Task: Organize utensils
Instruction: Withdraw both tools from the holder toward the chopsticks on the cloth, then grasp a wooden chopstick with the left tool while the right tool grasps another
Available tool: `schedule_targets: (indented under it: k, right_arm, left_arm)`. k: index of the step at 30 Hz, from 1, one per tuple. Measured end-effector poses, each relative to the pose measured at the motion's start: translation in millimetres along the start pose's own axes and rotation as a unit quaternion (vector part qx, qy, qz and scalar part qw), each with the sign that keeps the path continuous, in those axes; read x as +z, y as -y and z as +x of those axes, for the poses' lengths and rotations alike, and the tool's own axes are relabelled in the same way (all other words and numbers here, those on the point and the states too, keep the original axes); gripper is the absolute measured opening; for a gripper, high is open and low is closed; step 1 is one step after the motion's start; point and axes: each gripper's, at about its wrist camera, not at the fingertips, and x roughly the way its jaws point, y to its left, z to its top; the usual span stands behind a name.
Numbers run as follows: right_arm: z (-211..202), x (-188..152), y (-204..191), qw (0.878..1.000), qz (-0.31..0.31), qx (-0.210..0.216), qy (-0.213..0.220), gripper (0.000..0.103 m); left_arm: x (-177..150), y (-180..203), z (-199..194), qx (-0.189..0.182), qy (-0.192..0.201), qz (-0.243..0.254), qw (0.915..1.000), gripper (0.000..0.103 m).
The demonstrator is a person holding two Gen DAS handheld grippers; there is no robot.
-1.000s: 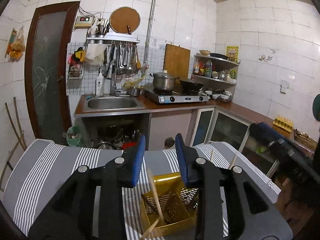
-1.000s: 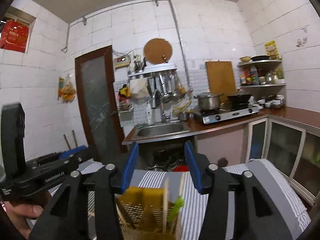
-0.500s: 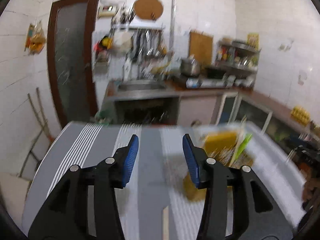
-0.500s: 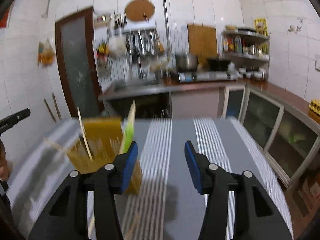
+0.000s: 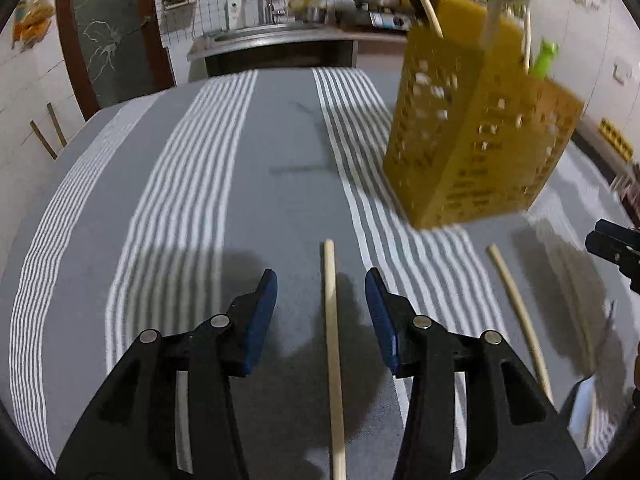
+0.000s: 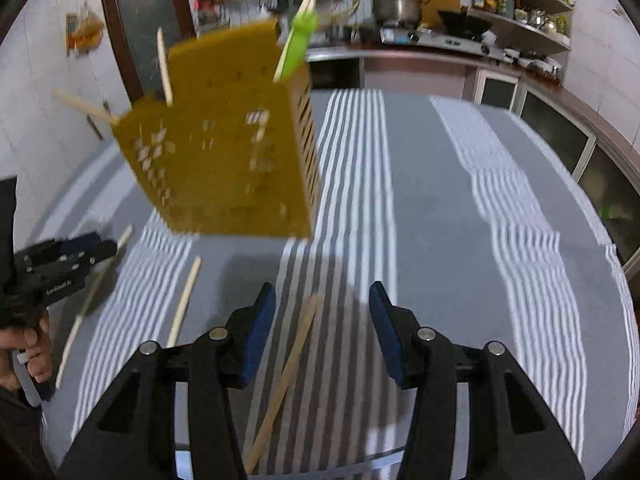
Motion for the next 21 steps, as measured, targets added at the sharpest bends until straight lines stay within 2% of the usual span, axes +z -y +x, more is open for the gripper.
schedule_targets:
  k: [6,10,15,18,21]
  right_arm:
    - [16.3,-4.9,-10.3,0.999,-0.007,-0.003,-0.036,0.048]
    - [5.2,-4.4,-4.2,1.0,0.008,-0.005,-0.024,0.048]
    - [14.4,-2.3,-10.7,0.999,0.006,0.001,-0.039,0.048]
    - [30.0,-2.2,-15.0,0.998,0.003,-0.004,-0.061,0.044]
    - [33.4,-4.6,-18.3,0.998,-0.005,-0.009,-0.064,0.04]
  left_arm:
    - [0.0,-0.3,9.8,0.006,-0.015,0.002,0.9999,0.048]
    - [-0.3,-0.7,10.8,0.007,-0.018,0.005,0.9998,0.049]
    - [3.0,6.5,15.6,0.007,-0.023,0.011,0.9996,0.049]
    - [2.9,11.2,18.1,0.012,-0.029,0.019,0.9993,0.048]
    - [6.2,14.1,21.7,0.01,-0.035,0.03,0.9989,0.046]
